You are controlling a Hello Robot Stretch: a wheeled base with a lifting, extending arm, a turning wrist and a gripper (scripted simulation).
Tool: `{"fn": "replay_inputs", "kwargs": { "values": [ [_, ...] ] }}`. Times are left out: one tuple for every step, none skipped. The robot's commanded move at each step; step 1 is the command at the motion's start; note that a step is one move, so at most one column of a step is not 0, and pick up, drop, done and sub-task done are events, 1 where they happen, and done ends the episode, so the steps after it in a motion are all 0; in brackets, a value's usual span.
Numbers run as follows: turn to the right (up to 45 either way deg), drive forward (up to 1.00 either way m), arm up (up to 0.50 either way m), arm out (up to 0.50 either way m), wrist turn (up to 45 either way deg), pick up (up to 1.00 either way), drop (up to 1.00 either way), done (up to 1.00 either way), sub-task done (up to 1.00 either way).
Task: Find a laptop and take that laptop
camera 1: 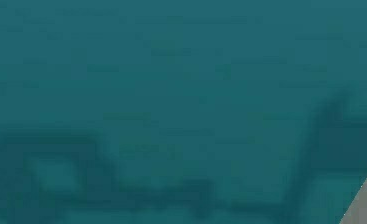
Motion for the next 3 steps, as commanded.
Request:
{"fn": "replay_inputs", "kwargs": {
  "values": [
    [0.0, 0.00, 0.00, 0.00, 42.0, 0.00, 0.00, 0.00, 0.00],
    [0.0, 0.00, -0.24, 0.00, 0.0, 0.00, 0.00, 0.00, 0.00],
    [0.0, 0.00, 0.00, 0.00, 0.0, 1.00, 0.00, 0.00, 0.00]
  ]
}}
